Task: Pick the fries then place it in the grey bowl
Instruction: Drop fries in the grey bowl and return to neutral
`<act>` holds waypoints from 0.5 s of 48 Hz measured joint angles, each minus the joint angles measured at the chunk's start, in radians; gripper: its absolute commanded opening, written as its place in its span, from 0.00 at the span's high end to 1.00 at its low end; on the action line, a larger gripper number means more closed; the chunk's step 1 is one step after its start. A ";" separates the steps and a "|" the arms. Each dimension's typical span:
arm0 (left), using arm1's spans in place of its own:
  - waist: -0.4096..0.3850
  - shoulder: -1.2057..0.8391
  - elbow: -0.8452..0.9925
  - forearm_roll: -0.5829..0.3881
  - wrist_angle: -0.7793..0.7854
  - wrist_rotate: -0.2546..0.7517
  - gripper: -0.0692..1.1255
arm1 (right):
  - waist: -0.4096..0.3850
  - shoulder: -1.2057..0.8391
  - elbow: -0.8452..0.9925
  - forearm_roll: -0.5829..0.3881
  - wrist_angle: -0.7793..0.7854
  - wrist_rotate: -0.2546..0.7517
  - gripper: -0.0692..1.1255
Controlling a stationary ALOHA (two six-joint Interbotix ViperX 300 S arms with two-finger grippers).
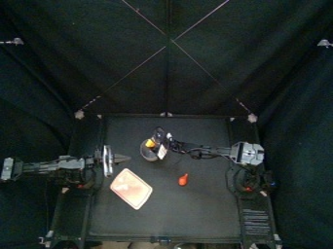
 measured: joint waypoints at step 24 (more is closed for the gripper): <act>0.003 0.000 0.000 0.011 0.000 0.000 0.95 | 0.006 -0.009 0.005 -0.014 0.046 0.002 0.16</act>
